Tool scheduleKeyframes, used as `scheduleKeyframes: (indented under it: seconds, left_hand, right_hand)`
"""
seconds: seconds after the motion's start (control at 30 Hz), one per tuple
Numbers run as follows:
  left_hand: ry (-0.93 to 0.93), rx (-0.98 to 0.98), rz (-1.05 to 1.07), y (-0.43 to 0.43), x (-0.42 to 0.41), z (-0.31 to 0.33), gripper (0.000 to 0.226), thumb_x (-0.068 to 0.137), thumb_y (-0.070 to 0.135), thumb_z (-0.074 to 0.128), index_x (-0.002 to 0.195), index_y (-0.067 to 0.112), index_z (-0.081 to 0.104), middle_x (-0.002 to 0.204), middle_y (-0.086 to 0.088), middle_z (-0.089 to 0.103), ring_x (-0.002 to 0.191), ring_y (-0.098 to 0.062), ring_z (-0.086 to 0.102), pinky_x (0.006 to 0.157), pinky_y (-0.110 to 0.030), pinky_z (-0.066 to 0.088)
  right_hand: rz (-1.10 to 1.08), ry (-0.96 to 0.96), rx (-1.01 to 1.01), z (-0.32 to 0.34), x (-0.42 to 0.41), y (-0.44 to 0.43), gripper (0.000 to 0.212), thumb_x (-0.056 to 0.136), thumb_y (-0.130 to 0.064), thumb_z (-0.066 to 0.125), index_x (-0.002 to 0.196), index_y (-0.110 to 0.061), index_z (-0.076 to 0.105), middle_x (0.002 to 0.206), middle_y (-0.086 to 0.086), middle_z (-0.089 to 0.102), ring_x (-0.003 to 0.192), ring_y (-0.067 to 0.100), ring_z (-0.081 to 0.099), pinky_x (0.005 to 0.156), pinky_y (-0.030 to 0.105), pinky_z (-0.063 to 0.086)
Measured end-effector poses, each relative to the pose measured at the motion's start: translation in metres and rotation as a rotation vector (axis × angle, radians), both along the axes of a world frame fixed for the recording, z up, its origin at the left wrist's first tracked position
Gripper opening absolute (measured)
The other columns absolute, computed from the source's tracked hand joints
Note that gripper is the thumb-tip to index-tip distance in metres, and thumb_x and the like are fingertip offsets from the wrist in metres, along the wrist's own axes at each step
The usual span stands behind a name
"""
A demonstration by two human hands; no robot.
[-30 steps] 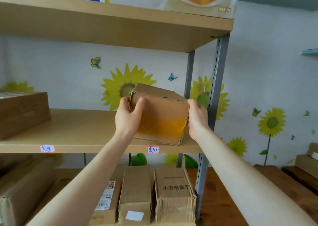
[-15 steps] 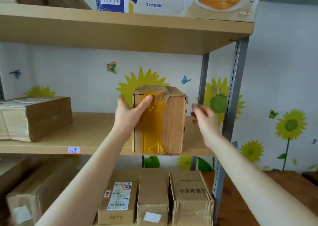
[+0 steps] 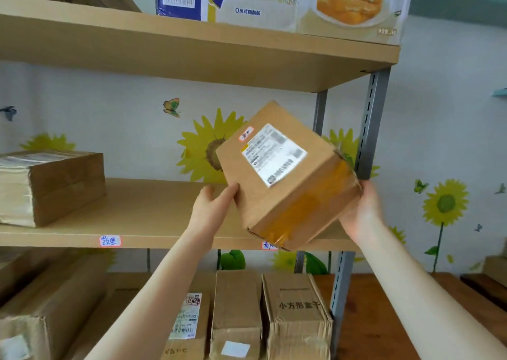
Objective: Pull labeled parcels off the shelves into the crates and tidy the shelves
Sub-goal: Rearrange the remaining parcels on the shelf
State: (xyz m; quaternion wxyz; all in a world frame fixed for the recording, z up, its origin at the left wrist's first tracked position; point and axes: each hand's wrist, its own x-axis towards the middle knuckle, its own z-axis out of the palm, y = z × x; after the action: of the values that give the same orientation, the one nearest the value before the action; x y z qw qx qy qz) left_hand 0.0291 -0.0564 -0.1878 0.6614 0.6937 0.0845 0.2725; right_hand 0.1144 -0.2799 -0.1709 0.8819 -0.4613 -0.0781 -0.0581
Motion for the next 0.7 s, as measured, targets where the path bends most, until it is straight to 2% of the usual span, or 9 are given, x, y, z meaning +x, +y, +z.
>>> scheduleKeyframes:
  seconds: [0.07,0.13,0.27,0.37,0.43,0.5,0.57,0.63,0.7]
  left_hand:
    - [0.049,-0.174,-0.232,-0.01,0.002,-0.003,0.043,0.085,0.046,0.057,0.113,0.014,0.058,0.113,-0.008,0.061,0.101,-0.024,0.059,0.095,-0.039,0.045]
    - [0.025,-0.208,-0.353,-0.022,0.001,0.001,0.035,0.088,0.046,0.052,0.103,0.016,0.062,0.094,-0.006,0.067,0.081,-0.02,0.064,0.082,-0.037,0.049]
    - [-0.026,-0.201,-0.37,-0.035,0.009,0.004,0.039,0.089,0.047,0.05,0.107,0.014,0.062,0.085,-0.002,0.068,0.067,-0.013,0.065,0.074,-0.032,0.049]
    - [-0.097,-0.243,-0.386,-0.04,0.012,0.0,0.041,0.087,0.046,0.054,0.113,0.015,0.059,0.086,-0.002,0.069,0.061,-0.008,0.065,0.059,-0.023,0.049]
    - [-0.19,-0.262,-0.412,-0.048,0.015,-0.009,0.057,0.078,0.053,0.06,0.119,0.014,0.055,0.092,0.0,0.067,0.068,-0.006,0.065,0.061,-0.021,0.049]
    - [-0.235,-0.151,-0.403,-0.055,0.018,-0.021,0.076,0.068,0.064,0.064,0.125,0.016,0.051,0.101,0.006,0.064,0.084,-0.003,0.062,0.071,-0.019,0.049]
    - [-0.219,0.079,-0.393,-0.058,0.021,-0.03,0.086,0.061,0.067,0.064,0.132,0.022,0.044,0.114,0.014,0.061,0.103,0.0,0.058,0.086,-0.021,0.048]
    - [-0.182,0.367,-0.388,-0.058,0.029,-0.037,0.082,0.067,0.05,0.071,0.137,0.028,0.035,0.127,0.01,0.057,0.117,-0.007,0.054,0.098,-0.029,0.044]
    - [-0.134,0.624,-0.306,-0.061,0.042,-0.041,0.087,0.077,0.025,0.071,0.145,0.028,0.018,0.135,0.003,0.051,0.121,-0.016,0.049,0.096,-0.026,0.039]
  right_hand:
    - [-0.03,0.018,-0.069,-0.011,0.005,-0.012,0.04,0.099,-0.028,0.025,0.106,-0.019,0.063,0.095,0.004,0.069,0.087,0.015,0.065,0.08,0.032,0.052]
    - [-0.09,0.036,-0.147,-0.015,0.004,-0.02,0.037,0.1,-0.023,0.027,0.114,-0.013,0.06,0.1,0.006,0.068,0.091,0.017,0.063,0.08,0.032,0.054]
    - [-0.232,0.037,-0.229,-0.024,0.001,-0.032,0.025,0.099,-0.014,0.036,0.1,-0.017,0.061,0.089,0.001,0.067,0.079,0.012,0.062,0.061,0.026,0.051]
    - [-0.434,-0.067,-0.399,-0.03,0.0,-0.036,0.024,0.098,-0.02,0.038,0.087,-0.021,0.059,0.087,-0.002,0.065,0.081,0.014,0.061,0.063,0.027,0.046]
    - [-0.59,-0.15,-0.507,-0.035,0.003,-0.037,0.021,0.097,-0.024,0.04,0.086,-0.02,0.058,0.087,-0.002,0.064,0.081,0.016,0.059,0.067,0.029,0.044]
    - [-0.637,-0.127,-0.575,-0.043,0.006,-0.038,0.025,0.097,-0.031,0.039,0.096,-0.015,0.058,0.089,0.0,0.06,0.083,0.018,0.056,0.072,0.03,0.04]
    - [-0.56,-0.079,-0.584,-0.053,0.007,-0.041,0.031,0.097,-0.039,0.035,0.088,-0.02,0.058,0.085,-0.001,0.059,0.081,0.016,0.055,0.076,0.031,0.037]
    - [-0.441,-0.105,-0.566,-0.063,0.006,-0.047,0.025,0.096,-0.043,0.035,0.083,-0.032,0.054,0.086,-0.007,0.059,0.083,0.008,0.055,0.081,0.03,0.038]
    - [-0.396,-0.208,-0.684,-0.068,0.003,-0.053,0.016,0.096,-0.04,0.039,0.089,-0.033,0.053,0.087,-0.013,0.057,0.083,-0.002,0.053,0.078,0.023,0.039]
